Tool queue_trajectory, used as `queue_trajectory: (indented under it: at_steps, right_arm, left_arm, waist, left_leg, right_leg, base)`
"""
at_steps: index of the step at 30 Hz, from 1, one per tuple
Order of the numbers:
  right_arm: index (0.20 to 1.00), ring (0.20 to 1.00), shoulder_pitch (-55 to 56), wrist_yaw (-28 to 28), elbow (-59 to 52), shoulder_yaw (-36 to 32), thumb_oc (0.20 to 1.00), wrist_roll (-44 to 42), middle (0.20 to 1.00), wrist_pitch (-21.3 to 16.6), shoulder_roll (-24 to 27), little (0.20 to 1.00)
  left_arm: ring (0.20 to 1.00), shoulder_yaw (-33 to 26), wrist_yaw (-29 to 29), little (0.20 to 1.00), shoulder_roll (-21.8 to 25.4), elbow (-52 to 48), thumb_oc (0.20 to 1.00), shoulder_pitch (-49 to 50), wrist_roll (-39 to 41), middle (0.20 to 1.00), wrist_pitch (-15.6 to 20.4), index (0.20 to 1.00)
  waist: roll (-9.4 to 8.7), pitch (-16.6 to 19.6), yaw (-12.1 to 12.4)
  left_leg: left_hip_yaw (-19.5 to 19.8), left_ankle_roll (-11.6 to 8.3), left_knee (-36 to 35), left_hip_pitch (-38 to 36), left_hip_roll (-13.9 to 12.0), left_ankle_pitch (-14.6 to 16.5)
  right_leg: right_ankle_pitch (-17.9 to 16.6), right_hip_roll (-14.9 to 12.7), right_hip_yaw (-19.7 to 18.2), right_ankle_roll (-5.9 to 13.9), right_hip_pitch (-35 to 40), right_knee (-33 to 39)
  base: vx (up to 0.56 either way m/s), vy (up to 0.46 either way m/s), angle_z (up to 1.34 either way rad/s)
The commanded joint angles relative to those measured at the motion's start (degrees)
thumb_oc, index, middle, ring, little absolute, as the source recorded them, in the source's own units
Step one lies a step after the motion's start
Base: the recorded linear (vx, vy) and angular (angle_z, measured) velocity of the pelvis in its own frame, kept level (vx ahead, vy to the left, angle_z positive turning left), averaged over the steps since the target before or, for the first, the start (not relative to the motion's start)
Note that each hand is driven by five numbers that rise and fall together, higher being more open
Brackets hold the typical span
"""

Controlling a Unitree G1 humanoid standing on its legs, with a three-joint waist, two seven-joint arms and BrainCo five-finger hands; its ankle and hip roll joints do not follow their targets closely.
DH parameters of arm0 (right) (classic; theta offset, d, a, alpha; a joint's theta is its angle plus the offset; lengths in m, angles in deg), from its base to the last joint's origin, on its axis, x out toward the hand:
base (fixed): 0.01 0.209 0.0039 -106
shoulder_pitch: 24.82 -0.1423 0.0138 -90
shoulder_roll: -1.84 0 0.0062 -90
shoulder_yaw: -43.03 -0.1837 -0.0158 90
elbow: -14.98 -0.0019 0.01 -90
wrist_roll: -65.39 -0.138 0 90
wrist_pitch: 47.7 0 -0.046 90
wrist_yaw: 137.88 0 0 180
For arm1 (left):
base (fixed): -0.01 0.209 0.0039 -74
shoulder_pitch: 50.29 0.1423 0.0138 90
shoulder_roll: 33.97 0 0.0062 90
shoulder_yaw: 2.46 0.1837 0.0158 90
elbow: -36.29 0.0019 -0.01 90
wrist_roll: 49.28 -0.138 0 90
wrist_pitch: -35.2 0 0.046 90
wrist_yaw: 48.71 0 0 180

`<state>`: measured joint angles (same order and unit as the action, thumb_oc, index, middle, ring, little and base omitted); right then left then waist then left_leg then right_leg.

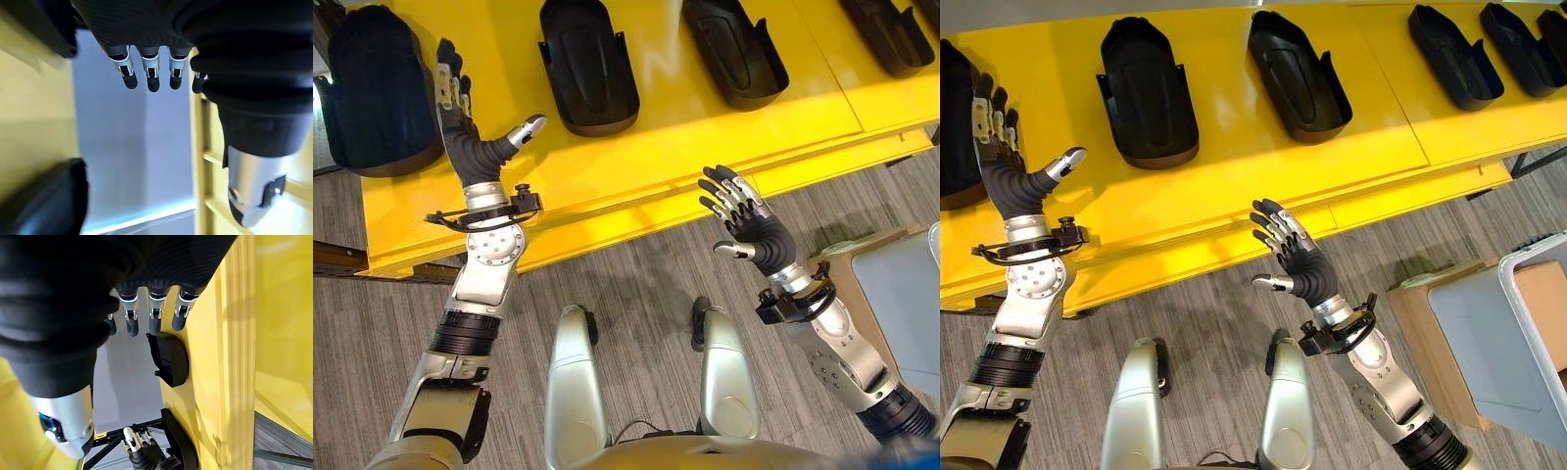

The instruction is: Move parts from the plastic box to the shelf.

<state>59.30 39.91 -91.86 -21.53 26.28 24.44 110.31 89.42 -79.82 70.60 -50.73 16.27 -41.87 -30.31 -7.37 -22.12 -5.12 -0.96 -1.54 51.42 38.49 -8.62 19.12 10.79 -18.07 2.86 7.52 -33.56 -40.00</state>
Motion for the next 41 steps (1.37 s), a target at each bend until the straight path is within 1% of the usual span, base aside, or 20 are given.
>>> queue_trajectory:
  at_steps: [1,5,7,8,9,10,11,12,13,14,15,17,20,21,22,24,27,30,33,41]
  right_arm:
    - [1.000,1.000,-0.7,-1.5,-3.6,-3.1,1.000,0.5,1.000,-2.2,-0.1,1.000]
    - [1.000,1.000,-0.5,-1.5,-3.6,-3.6,1.000,1.1,1.000,-2.2,-0.9,1.000]
    - [1.000,1.000,0.0,-1.6,-3.4,-4.3,1.000,1.3,1.000,-2.1,-1.5,1.000]
    - [1.000,1.000,0.0,-1.7,-3.4,-4.7,1.000,1.8,1.000,-2.2,-1.9,1.000]
    - [1.000,1.000,0.1,-1.8,-3.2,-4.9,1.000,1.9,1.000,-2.2,-2.2,1.000]
    - [1.000,1.000,0.2,-1.8,-3.2,-4.8,1.000,1.9,1.000,-2.2,-2.2,1.000]
    - [1.000,1.000,0.5,-1.6,-2.6,-5.6,1.000,2.7,1.000,-2.1,-2.8,1.000]
    - [1.000,1.000,0.5,-1.6,-2.6,-5.6,1.000,2.7,1.000,-2.1,-2.8,1.000]
    - [1.000,1.000,0.9,-1.7,-1.9,-6.7,1.000,3.9,1.000,-2.1,-3.5,1.000]
    - [1.000,1.000,0.9,-1.7,-1.9,-6.7,1.000,3.9,1.000,-2.1,-3.5,1.000]
    - [1.000,1.000,2.1,-2.1,-1.8,-8.1,1.000,4.5,1.000,-2.1,-3.5,1.000]
    - [1.000,1.000,3.2,-2.5,-1.4,-9.7,1.000,4.8,1.000,-1.8,-3.8,1.000]
    - [1.000,1.000,4.6,-2.2,0.3,-11.2,1.000,5.7,1.000,-1.8,-4.4,1.000]
    - [1.000,1.000,5.9,-2.6,0.7,-11.9,1.000,5.9,1.000,-1.7,-4.4,1.000]
    - [1.000,1.000,7.4,-3.1,1.8,-12.7,1.000,6.8,1.000,-1.2,-4.4,1.000]
    - [1.000,1.000,10.9,-3.9,3.3,-14.1,1.000,7.5,1.000,-0.4,-4.5,1.000]
    - [1.000,1.000,13.8,-3.7,6.6,-15.0,1.000,9.1,1.000,0.6,-5.3,1.000]
    - [1.000,1.000,14.4,-3.4,8.2,-14.6,1.000,10.0,1.000,1.1,-6.3,1.000]
    - [1.000,1.000,14.3,-3.2,9.3,-13.6,1.000,10.2,1.000,1.4,-6.9,1.000]
    - [1.000,1.000,13.9,-3.8,10.8,-11.7,1.000,9.7,1.000,2.0,-8.3,1.000]
  left_arm:
    - [1.000,-0.5,1.5,1.000,1.5,-6.3,1.000,0.8,0.7,1.000,5.5,1.000]
    - [1.000,-3.1,5.0,1.000,0.1,-11.9,1.000,5.0,5.8,1.000,7.7,1.000]
    - [1.000,-4.3,10.2,1.000,-1.3,-15.6,1.000,8.3,13.0,1.000,9.2,1.000]
    - [1.000,-4.1,14.3,1.000,-3.0,-17.7,1.000,10.4,19.4,1.000,10.0,1.000]
    - [1.000,-4.0,16.4,1.000,-3.7,-18.2,1.000,11.8,22.1,1.000,9.9,1.000]
    - [1.000,-4.1,16.6,1.000,-3.7,-18.2,1.000,11.8,22.2,1.000,9.9,1.000]
    - [1.000,-4.2,19.4,1.000,-3.5,-20.8,1.000,15.4,23.8,1.000,9.2,1.000]
    - [1.000,-4.2,19.4,1.000,-3.5,-20.8,1.000,15.4,23.8,1.000,9.2,1.000]
    - [1.000,-2.6,26.4,1.000,-4.0,-21.4,1.000,20.2,31.4,1.000,7.5,1.000]
    - [1.000,-2.6,26.4,1.000,-4.0,-21.4,1.000,20.2,31.4,1.000,7.5,1.000]
    - [1.000,-2.3,30.6,1.000,-3.4,-22.5,1.000,24.3,34.8,1.000,5.9,1.000]
    - [1.000,-1.5,34.5,1.000,-3.3,-22.6,1.000,28.1,38.7,1.000,3.9,1.000]
    - [1.000,-0.3,37.0,1.000,-2.5,-21.7,1.000,32.3,39.5,1.000,2.1,1.000]
    - [1.000,0.7,39.4,1.000,-2.6,-19.9,1.000,35.2,42.2,1.000,0.1,1.000]
    - [1.000,1.4,40.6,1.000,-2.5,-18.3,1.000,37.9,41.8,1.000,-1.2,1.000]
    - [1.000,1.8,42.6,1.000,-2.7,-16.3,1.000,42.1,41.6,1.000,-2.9,1.000]
    - [1.000,3.8,43.4,1.000,-4.0,-12.4,1.000,44.2,39.5,1.000,-4.4,1.000]
    - [1.000,4.9,43.2,1.000,-5.6,-9.9,1.000,44.1,38.1,1.000,-5.0,1.000]
    - [1.000,5.1,42.5,1.000,-7.1,-7.8,1.000,43.6,37.6,1.000,-5.4,1.000]
    - [1.000,4.7,41.7,1.000,-8.3,-6.1,1.000,43.6,36.1,1.000,-5.4,1.000]
  waist:
    - [1.02,1.8,1.6]
    - [1.23,1.9,2.1]
    - [1.47,2.1,2.4]
    - [1.51,2.1,2.7]
    - [1.62,2.1,2.9]
    - [1.63,2.1,2.8]
    - [1.98,2.4,3.2]
    - [1.98,2.4,3.2]
    - [2.68,2.6,3.5]
    - [2.69,2.6,3.5]
    - [3.15,3.7,3.5]
    - [3.68,5.0,3.5]
    - [4.30,7.0,3.7]
    - [4.64,8.8,3.7]
    - [4.85,10.7,3.9]
    - [5.17,14.2,4.1]
    - [5.34,18.6,4.1]
    - [5.56,20.8,4.0]
    - [5.73,21.9,3.8]
    - [5.76,22.3,3.5]
  left_leg:
    - [1.5,-0.79,-6.2,-2.6,0.1,-4.9]
    - [1.7,-0.72,-6.4,-3.2,0.1,-4.8]
    - [1.8,-0.57,-7.0,-4.2,0.3,-5.0]
    - [1.5,-0.15,-8.2,-4.7,0.5,-6.8]
    - [1.7,-0.11,-8.5,-5.5,0.6,-6.7]
    - [1.7,-0.11,-8.7,-5.6,0.6,-6.8]
    - [1.8,-0.03,-10.4,-8.1,0.5,-7.1]
    - [1.8,-0.03,-10.4,-8.1,0.5,-7.1]
    - [1.7,0.07,-14.4,-13.0,0.2,-8.0]
    - [1.7,0.07,-14.4,-13.1,0.2,-8.0]
    - [1.6,0.10,-17.2,-15.4,0.2,-8.6]
    - [1.6,0.08,-20.7,-18.0,0.2,-9.9]
    - [1.4,0.20,-26.2,-22.2,0.5,-11.5]
    - [1.1,0.14,-30.0,-24.4,0.7,-12.9]
    - [0.6,-0.05,-34.7,-27.7,0.8,-14.5]
    - [-0.6,-0.58,-42.5,-33.0,0.4,-16.9]
    - [-2.1,-1.79,-51.1,-37.8,-0.8,-21.0]
    - [-2.9,-2.68,-55.2,-39.2,-1.4,-23.2]
    - [-3.3,-2.72,-55.4,-39.6,-1.5,-23.2]
    - [-3.8,-2.61,-55.1,-40.8,-1.4,-22.7]
  right_leg:
    - [0.1,-1.7,0.1,-1.74,-0.4,-4.5]
    - [0.2,-1.8,0.3,-1.76,0.4,-4.4]
    - [0.0,-2.0,0.5,-1.74,1.4,-4.0]
    - [-1.5,-2.3,1.0,-2.19,2.0,-2.7]
    - [-1.6,-2.2,1.0,-2.10,2.9,-2.3]
    - [-1.7,-2.2,1.0,-2.11,3.0,-2.1]
    - [-1.9,-2.1,1.6,-1.81,5.7,-0.4]
    - [-1.9,-2.1,1.6,-1.81,5.7,-0.4]
    - [-2.7,-2.1,2.9,-1.28,10.9,3.6]
    - [-2.7,-2.1,2.9,-1.28,10.9,3.6]
    - [-3.3,-2.1,3.7,-0.78,13.5,6.4]
    - [-4.3,-1.8,4.7,-0.11,16.7,10.3]
    - [-5.9,-1.0,6.2,0.59,21.0,15.8]
    - [-7.1,-0.7,7.0,0.88,23.2,19.4]
    - [-8.4,-0.2,8.0,1.39,26.3,24.0]
    - [-10.4,0.5,9.2,2.24,30.9,30.8]
    - [-13.4,1.5,10.5,3.49,35.3,38.3]
    - [-14.8,1.9,11.1,3.85,36.8,42.0]
    - [-15.3,2.0,10.9,3.95,37.4,43.2]
    - [-15.1,1.7,9.6,3.80,37.9,42.5]
  base:
    - [0.00,0.000,0.00]
    - [0.00,0.000,0.00]
    - [-0.01,-0.010,0.05]
    - [-0.03,-0.013,0.08]
    - [-0.04,-0.004,0.07]
    - [0.08,-0.022,0.09]
    - [0.06,-0.016,0.10]
    - [0.15,-0.033,0.16]
    - [0.09,-0.016,0.13]
    - [0.15,-0.028,0.11]
    - [0.11,-0.026,0.05]
    - [0.13,-0.025,-0.02]
    - [0.12,-0.023,0.01]
    - [0.18,-0.047,0.07]
    - [0.21,-0.060,0.04]
    - [0.20,-0.050,-0.10]
    - [0.10,-0.041,-0.01]
    - [-0.01,-0.024,-0.06]
    - [-0.03,-0.016,-0.01]
    - [0.00,0.002,-0.04]
